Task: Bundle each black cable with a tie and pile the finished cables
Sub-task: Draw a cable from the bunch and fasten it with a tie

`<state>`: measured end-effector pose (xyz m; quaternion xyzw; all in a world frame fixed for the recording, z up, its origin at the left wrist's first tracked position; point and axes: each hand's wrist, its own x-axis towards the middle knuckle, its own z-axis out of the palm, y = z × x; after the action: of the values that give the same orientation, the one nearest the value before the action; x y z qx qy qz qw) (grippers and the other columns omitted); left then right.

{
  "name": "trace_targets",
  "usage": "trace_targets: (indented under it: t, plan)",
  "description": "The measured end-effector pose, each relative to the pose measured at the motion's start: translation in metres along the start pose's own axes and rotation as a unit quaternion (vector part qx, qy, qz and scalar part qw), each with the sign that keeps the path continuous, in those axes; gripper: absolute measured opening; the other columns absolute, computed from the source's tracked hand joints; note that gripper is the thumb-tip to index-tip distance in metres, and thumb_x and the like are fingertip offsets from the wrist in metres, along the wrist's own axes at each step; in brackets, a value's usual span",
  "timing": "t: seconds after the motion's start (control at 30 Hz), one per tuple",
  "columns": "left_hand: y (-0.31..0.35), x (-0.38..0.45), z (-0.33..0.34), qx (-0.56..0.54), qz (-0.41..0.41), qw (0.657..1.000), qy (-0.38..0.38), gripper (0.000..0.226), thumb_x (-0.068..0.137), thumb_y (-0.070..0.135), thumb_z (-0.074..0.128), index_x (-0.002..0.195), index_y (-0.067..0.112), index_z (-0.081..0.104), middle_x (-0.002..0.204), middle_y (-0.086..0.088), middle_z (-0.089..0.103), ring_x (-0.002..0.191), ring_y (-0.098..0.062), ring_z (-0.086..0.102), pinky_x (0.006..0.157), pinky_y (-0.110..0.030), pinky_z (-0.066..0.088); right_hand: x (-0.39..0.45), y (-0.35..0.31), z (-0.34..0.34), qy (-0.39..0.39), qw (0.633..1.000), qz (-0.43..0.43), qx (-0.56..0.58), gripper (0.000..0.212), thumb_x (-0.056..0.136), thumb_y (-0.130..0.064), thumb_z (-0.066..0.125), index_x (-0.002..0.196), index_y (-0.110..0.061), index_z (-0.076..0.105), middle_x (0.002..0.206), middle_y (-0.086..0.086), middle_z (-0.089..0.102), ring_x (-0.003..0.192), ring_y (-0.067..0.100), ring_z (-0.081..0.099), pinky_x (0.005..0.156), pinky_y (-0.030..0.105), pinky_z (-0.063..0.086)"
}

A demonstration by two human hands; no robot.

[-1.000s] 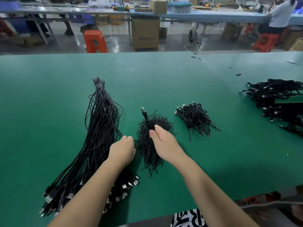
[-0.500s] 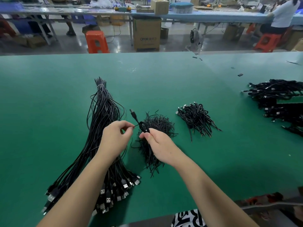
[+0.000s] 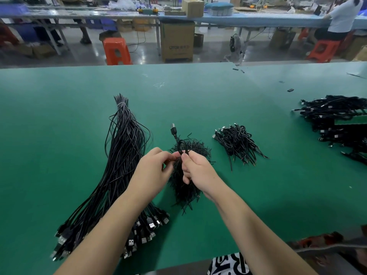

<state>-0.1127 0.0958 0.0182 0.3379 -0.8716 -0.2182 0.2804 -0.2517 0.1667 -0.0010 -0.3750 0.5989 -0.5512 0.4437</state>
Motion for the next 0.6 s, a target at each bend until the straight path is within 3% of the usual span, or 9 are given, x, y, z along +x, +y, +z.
trace_targets:
  t: [0.13,0.2,0.3,0.37,0.43,0.5,0.6]
  plan:
    - [0.003,-0.003,-0.002,0.131,0.169,0.974,0.081,0.001,0.087,0.006,0.07,0.087,0.006,0.071,0.081,-0.007,0.06,0.064,-0.026,0.057,0.053,-0.037,0.05,-0.001,-0.002,-0.003,-0.016,0.997,0.034,0.068,0.026,0.109,-0.024,0.041,0.092,-0.01,0.055,0.056,-0.009,0.033,0.049,0.01,0.027,0.047,0.026,0.038]
    - [0.002,-0.001,-0.003,0.158,0.238,0.952,0.111,0.009,0.09,0.006,0.064,0.082,0.004,0.068,0.082,-0.009,0.06,0.071,-0.03,0.057,0.061,-0.042,0.051,-0.002,-0.004,-0.004,-0.041,0.99,0.063,0.12,0.03,0.109,-0.024,0.042,0.081,-0.015,0.045,0.056,-0.006,0.033,0.047,0.011,0.025,0.045,0.025,0.037]
    - [0.0,0.001,-0.005,0.161,0.281,0.938,0.127,0.01,0.092,0.006,0.062,0.085,0.005,0.068,0.094,-0.01,0.065,0.088,-0.032,0.061,0.074,-0.042,0.05,-0.004,-0.007,-0.007,-0.093,0.974,0.105,0.178,0.03,0.105,-0.024,0.046,0.076,-0.018,0.043,0.057,-0.004,0.031,0.045,0.011,0.025,0.043,0.024,0.035]
    - [0.001,0.001,-0.006,0.137,0.298,0.939,0.103,0.009,0.093,0.005,0.059,0.09,0.005,0.068,0.107,-0.011,0.066,0.111,-0.03,0.063,0.092,-0.039,0.05,-0.006,-0.01,-0.009,-0.119,0.967,0.134,0.183,0.024,0.096,-0.028,0.049,0.074,-0.021,0.043,0.057,-0.005,0.027,0.042,0.009,0.022,0.041,0.023,0.031]
    - [0.003,0.003,-0.007,0.116,0.319,0.938,0.066,0.013,0.094,0.002,0.055,0.096,0.006,0.068,0.114,-0.009,0.066,0.122,-0.024,0.06,0.106,-0.036,0.045,-0.007,-0.012,-0.011,-0.134,0.963,0.157,0.173,0.023,0.09,-0.028,0.047,0.069,-0.023,0.042,0.055,-0.006,0.022,0.04,0.009,0.018,0.04,0.023,0.026]
    - [0.004,0.006,-0.007,0.115,0.322,0.939,0.047,0.014,0.093,0.001,0.056,0.097,0.008,0.067,0.11,-0.004,0.068,0.11,-0.022,0.065,0.103,-0.037,0.047,-0.007,-0.011,-0.012,-0.15,0.962,0.163,0.16,0.029,0.095,-0.028,0.044,0.066,-0.023,0.044,0.055,-0.006,0.021,0.041,0.009,0.016,0.041,0.023,0.024]
    - [0.005,0.005,-0.007,0.086,0.27,0.958,0.049,0.011,0.094,0.007,0.054,0.094,0.01,0.065,0.093,0.002,0.067,0.081,-0.02,0.06,0.079,-0.036,0.048,-0.008,-0.009,-0.01,-0.167,0.959,0.164,0.158,0.03,0.098,-0.03,0.037,0.072,-0.017,0.045,0.054,-0.005,0.02,0.041,0.011,0.016,0.041,0.025,0.024]
